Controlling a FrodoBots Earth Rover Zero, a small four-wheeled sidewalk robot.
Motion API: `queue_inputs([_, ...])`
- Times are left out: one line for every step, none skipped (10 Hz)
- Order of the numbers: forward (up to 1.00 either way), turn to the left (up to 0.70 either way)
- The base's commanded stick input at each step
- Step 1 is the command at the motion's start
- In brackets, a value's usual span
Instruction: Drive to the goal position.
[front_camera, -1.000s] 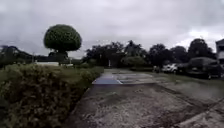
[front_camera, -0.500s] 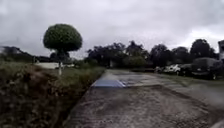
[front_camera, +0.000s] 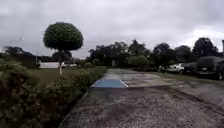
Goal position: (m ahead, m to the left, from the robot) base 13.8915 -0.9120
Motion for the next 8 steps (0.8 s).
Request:
queue_inputs([0.5,0.0])
queue_inputs([0.5,0.0])
queue_inputs([0.5,0.0])
queue_inputs([0.5,0.0])
queue_inputs([0.5,0.0])
queue_inputs([0.5,0.0])
queue_inputs([0.5,0.0])
queue_inputs([0.5,0.0])
